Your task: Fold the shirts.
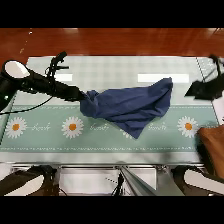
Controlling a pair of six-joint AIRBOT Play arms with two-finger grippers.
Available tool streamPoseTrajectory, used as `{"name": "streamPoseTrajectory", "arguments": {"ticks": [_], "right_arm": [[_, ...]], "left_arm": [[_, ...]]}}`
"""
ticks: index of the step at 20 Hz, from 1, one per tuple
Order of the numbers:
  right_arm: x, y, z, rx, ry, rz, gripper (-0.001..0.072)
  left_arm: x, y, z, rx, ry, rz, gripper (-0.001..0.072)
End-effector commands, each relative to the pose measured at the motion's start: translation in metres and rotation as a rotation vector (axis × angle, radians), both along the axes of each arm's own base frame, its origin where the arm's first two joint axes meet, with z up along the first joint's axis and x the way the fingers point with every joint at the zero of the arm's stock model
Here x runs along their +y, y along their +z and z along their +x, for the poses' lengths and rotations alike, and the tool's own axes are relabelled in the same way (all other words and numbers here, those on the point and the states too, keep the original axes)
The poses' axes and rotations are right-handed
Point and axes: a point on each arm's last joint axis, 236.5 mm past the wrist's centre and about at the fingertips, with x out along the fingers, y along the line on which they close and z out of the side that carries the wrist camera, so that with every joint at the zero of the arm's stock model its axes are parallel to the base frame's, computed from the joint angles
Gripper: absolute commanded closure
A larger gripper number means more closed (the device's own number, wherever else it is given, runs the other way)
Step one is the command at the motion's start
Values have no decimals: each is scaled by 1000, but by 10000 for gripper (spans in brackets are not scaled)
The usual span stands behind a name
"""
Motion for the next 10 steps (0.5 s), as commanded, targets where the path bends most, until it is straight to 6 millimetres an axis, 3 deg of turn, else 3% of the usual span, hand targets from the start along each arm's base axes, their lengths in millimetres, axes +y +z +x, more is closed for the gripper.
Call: {"name": "streamPoseTrajectory", "arguments": {"ticks": [1,6,10], "right_arm": [[28,-42,-34,-52,-178,176,131],[64,-89,-28,-154,-462,358,116],[75,-100,-17,-217,-454,299,117]], "left_arm": [[0,-1,-3,4,-12,2,683],[0,-1,-3,4,-12,1,683],[0,0,-3,4,-12,1,683]]}}
